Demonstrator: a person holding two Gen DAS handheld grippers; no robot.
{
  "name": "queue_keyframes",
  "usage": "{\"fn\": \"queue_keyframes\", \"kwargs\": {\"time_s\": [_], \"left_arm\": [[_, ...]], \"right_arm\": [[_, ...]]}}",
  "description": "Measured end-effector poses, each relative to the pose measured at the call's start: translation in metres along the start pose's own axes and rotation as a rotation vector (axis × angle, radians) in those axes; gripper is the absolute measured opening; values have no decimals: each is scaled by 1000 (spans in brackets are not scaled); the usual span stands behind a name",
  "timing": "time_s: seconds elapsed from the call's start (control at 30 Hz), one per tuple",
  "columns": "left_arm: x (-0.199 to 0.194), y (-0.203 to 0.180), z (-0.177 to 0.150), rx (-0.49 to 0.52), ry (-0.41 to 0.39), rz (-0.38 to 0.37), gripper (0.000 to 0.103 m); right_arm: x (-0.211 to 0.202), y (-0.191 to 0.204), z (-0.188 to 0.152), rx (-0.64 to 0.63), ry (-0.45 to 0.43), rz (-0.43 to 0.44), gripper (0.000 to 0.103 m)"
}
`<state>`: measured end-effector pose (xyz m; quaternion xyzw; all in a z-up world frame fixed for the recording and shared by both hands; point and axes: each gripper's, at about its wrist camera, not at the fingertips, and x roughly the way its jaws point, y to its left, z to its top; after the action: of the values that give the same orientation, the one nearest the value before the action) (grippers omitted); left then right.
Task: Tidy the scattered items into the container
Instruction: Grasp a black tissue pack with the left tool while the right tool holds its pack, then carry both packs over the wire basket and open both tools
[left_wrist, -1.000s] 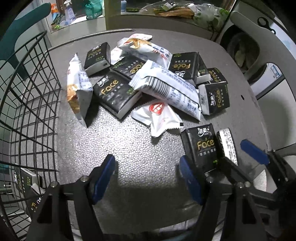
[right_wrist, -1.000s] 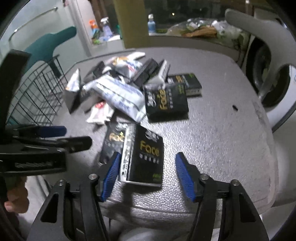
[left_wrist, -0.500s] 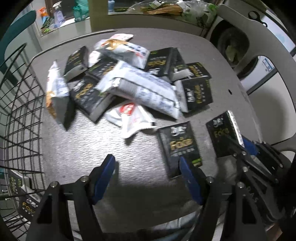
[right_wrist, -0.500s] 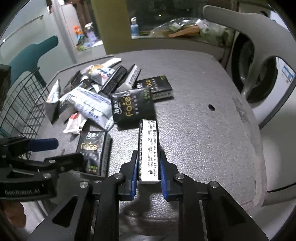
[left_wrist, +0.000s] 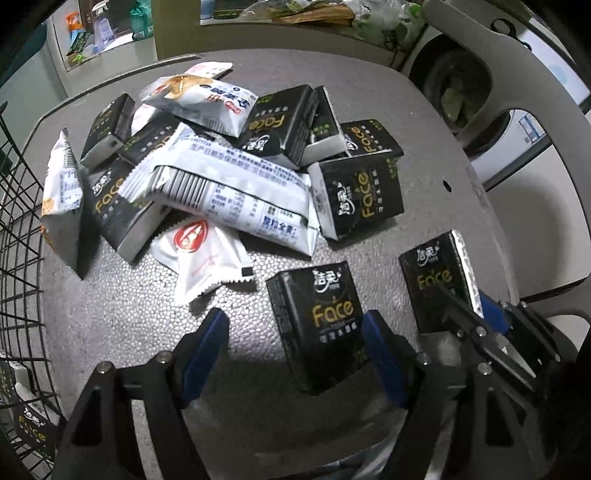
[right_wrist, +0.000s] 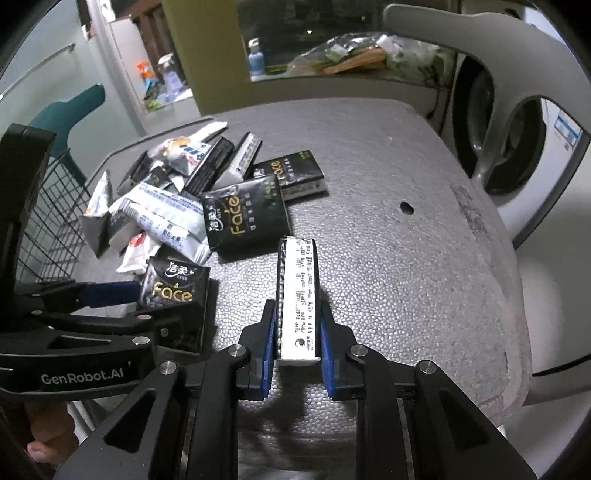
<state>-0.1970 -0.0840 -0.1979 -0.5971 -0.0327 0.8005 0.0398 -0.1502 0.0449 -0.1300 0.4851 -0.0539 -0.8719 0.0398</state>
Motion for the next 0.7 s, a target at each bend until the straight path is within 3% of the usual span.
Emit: {"fn": "queue_keyframes", "kwargs": {"time_s": [0.17, 0.23, 0.27, 0.33, 0.37, 0.53, 0.67, 0.7], "left_arm": [[1, -6, 1, 21, -4, 5, 79], [1, -8, 1, 31, -3, 1, 74], [-1, -9, 1, 34, -4, -14, 68], [-2, -10, 2, 31, 10, -86, 32], [-1, -11, 3, 31, 29, -95, 24], [-3, -11, 5, 52, 26, -45, 20], [-28, -9, 7, 71, -27, -28, 20], [-47, -10, -9, 77, -44, -24, 20]], "right_arm": [[-1, -3, -1, 14, -3, -8, 20], [0, -3, -1, 13, -4, -9, 20], [0, -3, -1, 10, -4, -11, 20], [0, -2, -1, 12, -2, -10, 20], [-1, -1, -2, 12, -2, -8, 20], [-8, 7, -1, 0, -22, 2, 20], [-28, 24, 4, -30, -74, 17, 20], [-32, 28, 6, -34, -84, 25, 20]]}}
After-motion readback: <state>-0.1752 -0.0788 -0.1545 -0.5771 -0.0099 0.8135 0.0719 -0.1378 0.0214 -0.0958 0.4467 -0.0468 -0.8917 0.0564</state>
